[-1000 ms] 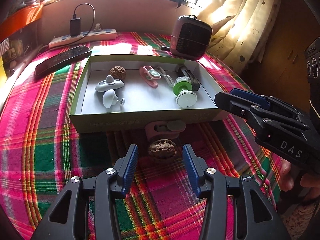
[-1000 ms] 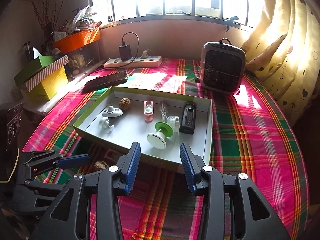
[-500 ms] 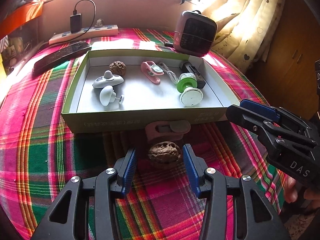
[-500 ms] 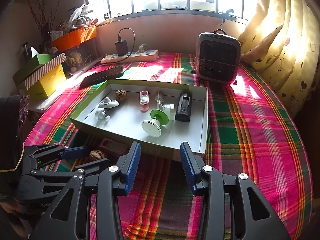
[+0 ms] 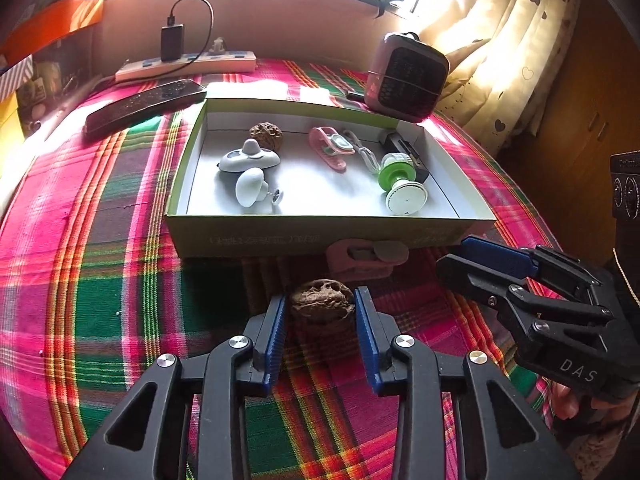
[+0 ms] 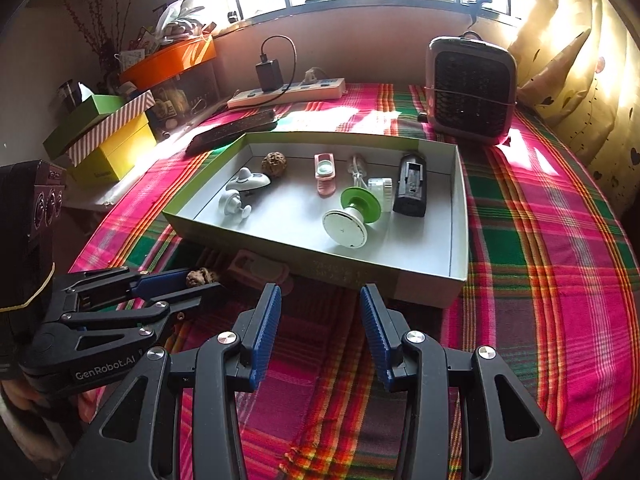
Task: Organize objects
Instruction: 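Grasp the walnut with the left gripper while the right gripper grasps the second pink clip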
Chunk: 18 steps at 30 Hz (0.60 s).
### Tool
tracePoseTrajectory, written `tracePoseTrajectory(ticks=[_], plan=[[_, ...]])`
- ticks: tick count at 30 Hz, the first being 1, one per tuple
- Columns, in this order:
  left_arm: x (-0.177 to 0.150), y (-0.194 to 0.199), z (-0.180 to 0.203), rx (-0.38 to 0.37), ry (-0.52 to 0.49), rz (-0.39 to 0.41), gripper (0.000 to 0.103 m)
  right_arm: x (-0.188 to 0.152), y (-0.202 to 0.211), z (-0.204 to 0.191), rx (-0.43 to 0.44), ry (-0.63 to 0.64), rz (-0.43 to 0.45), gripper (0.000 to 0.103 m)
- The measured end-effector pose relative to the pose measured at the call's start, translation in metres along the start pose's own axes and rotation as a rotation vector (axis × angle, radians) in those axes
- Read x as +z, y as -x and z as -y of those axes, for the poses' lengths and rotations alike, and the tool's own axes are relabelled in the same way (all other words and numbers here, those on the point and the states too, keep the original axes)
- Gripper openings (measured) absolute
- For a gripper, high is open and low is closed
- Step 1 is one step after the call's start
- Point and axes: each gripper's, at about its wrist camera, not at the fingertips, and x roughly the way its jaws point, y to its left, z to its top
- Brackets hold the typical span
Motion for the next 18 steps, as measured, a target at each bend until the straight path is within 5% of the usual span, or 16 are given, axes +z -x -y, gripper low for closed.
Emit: tracePoseTrajectory(ticks=[18], plan=[[-0.008, 0.017, -0.043, 0.016, 0.071, 0.023, 0.031, 0.008, -0.026, -0.035, 0.123, 0.094, -0.047, 0.043]])
